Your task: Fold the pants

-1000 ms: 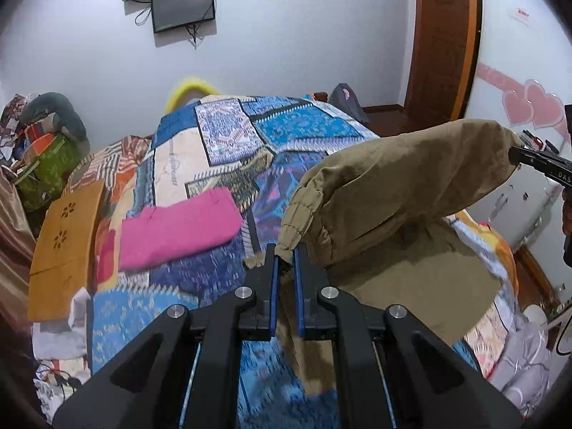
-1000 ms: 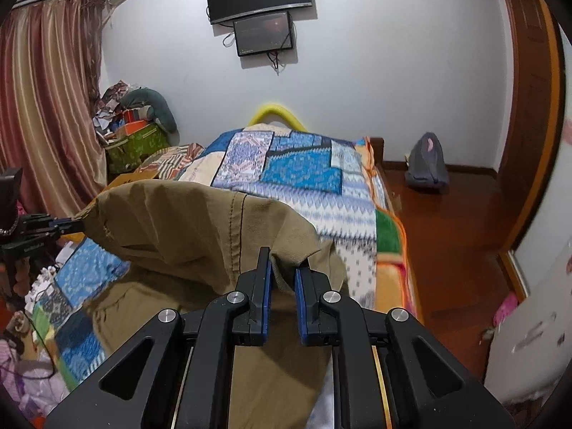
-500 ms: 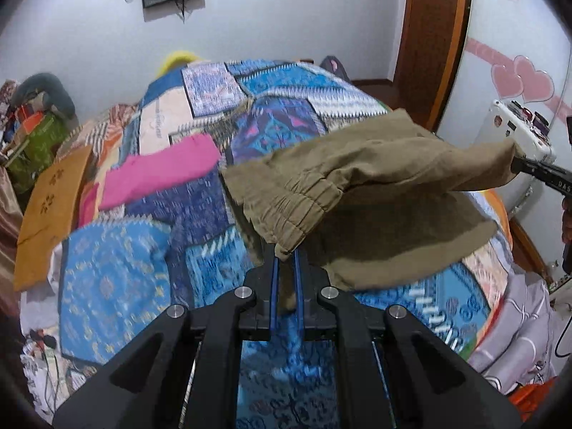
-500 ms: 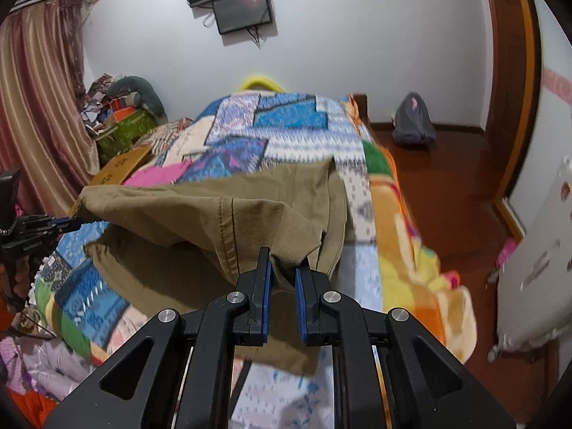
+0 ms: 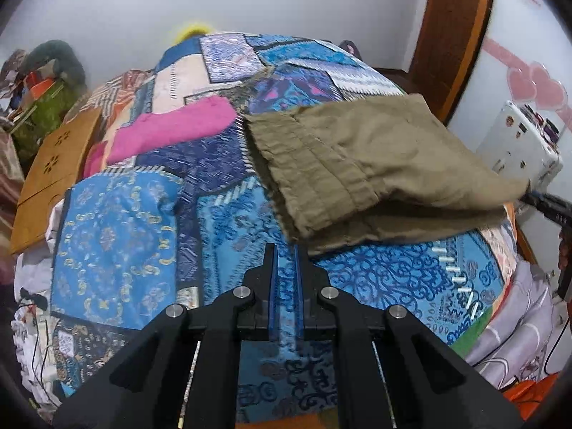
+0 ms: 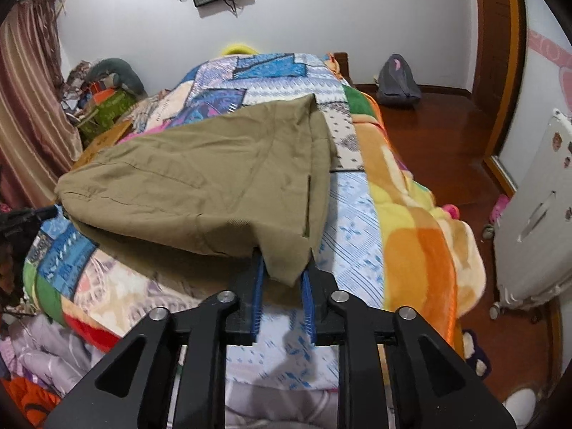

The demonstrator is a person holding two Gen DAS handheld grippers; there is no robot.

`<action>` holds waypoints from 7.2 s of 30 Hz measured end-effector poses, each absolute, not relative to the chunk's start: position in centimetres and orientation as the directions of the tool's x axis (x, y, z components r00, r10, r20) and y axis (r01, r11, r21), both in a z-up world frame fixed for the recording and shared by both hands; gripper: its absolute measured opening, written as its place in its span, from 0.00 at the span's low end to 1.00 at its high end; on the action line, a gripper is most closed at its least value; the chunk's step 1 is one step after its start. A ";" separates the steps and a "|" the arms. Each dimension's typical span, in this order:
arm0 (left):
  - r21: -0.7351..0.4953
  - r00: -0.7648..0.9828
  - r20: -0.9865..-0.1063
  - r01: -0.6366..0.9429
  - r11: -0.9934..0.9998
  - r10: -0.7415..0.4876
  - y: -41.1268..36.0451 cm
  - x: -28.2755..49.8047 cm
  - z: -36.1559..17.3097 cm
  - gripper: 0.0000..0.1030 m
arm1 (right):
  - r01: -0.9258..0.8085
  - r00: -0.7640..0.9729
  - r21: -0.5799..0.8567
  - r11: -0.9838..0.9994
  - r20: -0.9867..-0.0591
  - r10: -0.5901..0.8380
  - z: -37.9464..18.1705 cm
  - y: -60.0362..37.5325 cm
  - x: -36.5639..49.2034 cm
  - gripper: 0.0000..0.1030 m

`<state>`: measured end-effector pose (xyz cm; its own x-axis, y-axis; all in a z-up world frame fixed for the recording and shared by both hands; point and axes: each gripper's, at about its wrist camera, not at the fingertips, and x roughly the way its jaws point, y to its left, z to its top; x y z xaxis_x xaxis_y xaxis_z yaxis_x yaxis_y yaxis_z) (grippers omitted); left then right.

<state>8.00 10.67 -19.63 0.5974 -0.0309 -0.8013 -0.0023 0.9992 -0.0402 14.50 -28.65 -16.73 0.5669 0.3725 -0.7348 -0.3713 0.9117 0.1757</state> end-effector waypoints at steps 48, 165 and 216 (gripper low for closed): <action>-0.027 0.589 -0.807 -0.093 0.995 0.033 12.3 21.6 -18.4 0.51 | -0.418 0.573 0.146 0.896 -0.723 0.386 -15.4 -24.2 27.4 0.35; -0.586 0.534 -0.728 -0.161 0.794 -0.430 9.1 12.8 -23.2 0.95 | -0.682 0.375 0.139 0.718 -0.776 0.507 -18.3 -13.4 18.0 0.43; 0.174 0.802 -0.590 0.011 0.985 0.095 2.2 12.6 -10.6 0.26 | -0.645 0.391 0.204 0.737 -0.740 0.547 -14.8 -14.3 18.1 0.43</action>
<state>12.64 2.23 -10.61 0.8016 0.0954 -0.5902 0.0107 0.9847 0.1737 18.14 -14.30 -14.76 0.3914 0.5469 -0.7401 -0.6446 0.7369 0.2036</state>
